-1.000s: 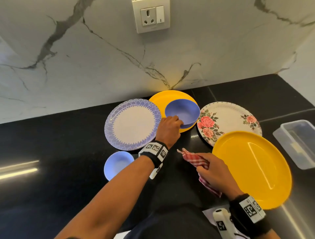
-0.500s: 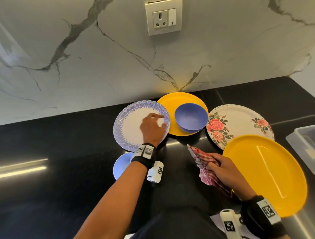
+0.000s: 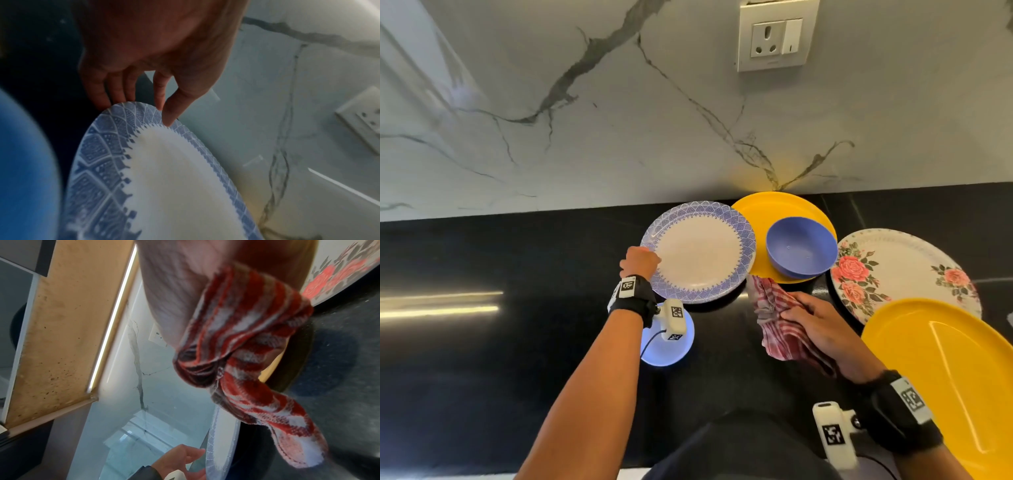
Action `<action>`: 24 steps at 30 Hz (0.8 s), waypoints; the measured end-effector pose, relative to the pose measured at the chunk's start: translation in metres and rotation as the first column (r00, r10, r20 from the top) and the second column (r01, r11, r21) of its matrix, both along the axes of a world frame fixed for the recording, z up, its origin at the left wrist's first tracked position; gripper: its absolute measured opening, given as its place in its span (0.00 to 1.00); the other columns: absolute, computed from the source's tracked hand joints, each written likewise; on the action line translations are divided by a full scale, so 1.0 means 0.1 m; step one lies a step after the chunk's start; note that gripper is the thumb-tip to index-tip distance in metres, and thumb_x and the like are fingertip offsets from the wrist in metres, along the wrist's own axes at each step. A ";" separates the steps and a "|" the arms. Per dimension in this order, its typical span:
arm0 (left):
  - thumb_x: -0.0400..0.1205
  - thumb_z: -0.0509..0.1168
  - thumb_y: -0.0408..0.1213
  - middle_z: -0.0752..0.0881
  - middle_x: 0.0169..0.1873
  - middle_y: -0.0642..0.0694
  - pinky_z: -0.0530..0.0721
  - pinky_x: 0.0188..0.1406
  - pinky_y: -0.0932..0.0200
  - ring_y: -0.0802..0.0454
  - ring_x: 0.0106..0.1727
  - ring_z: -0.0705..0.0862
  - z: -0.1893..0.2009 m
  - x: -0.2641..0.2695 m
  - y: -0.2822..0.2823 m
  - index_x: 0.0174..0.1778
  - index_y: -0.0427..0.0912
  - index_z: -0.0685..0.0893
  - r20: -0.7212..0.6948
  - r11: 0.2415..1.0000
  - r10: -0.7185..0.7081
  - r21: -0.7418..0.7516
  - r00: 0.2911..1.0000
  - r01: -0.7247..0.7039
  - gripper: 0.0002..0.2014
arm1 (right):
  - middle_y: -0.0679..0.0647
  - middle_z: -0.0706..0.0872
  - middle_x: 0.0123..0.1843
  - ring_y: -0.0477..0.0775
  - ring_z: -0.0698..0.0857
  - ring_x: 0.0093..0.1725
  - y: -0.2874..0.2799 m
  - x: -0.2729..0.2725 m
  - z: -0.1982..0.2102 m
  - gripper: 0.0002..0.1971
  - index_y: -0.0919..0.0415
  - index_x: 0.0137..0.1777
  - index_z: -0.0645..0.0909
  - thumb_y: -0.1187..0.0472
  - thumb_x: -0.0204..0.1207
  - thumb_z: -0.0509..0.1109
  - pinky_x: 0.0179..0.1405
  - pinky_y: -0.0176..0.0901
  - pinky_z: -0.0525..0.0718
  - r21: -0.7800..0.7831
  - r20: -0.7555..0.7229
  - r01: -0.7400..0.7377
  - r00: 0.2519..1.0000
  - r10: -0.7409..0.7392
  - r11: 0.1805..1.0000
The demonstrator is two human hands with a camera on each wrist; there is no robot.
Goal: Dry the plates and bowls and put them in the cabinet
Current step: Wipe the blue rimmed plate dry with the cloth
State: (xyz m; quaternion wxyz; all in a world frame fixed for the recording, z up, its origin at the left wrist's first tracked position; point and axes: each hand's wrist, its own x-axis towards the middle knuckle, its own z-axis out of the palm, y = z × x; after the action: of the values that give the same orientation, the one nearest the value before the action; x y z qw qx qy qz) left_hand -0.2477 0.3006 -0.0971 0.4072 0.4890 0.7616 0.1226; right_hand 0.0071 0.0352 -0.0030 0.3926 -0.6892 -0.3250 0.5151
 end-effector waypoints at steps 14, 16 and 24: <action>0.86 0.68 0.33 0.86 0.60 0.41 0.89 0.45 0.48 0.46 0.55 0.88 0.88 0.10 -0.52 0.71 0.38 0.74 0.674 0.974 0.080 0.102 0.734 -0.200 0.18 | 0.59 0.94 0.51 0.61 0.93 0.48 0.07 -0.03 0.07 0.12 0.60 0.66 0.83 0.66 0.86 0.64 0.46 0.46 0.90 0.040 -0.184 0.061 0.982 -0.052 0.997; 0.87 0.66 0.34 0.84 0.58 0.42 0.89 0.50 0.44 0.47 0.53 0.87 0.98 0.17 -0.67 0.69 0.40 0.70 0.703 0.965 0.058 0.143 0.709 -0.221 0.16 | 0.59 0.93 0.54 0.62 0.93 0.52 0.04 -0.01 0.09 0.13 0.59 0.67 0.83 0.63 0.87 0.64 0.51 0.49 0.89 0.047 -0.204 0.076 0.977 -0.065 0.996; 0.86 0.65 0.33 0.79 0.46 0.45 0.81 0.45 0.53 0.50 0.45 0.80 1.30 0.14 -1.37 0.51 0.49 0.72 0.721 0.856 0.017 0.347 0.693 -0.382 0.08 | 0.46 0.92 0.54 0.53 0.92 0.52 -0.12 -0.08 0.28 0.13 0.46 0.60 0.84 0.66 0.86 0.64 0.49 0.37 0.89 0.310 -0.066 0.097 0.995 -0.081 0.946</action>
State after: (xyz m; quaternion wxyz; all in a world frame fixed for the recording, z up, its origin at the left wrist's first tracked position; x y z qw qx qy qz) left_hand -0.2341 0.1640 0.0331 0.5144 0.4014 0.5481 0.5233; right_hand -0.0011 0.0229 0.0252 0.5281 -0.6184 -0.3608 0.4567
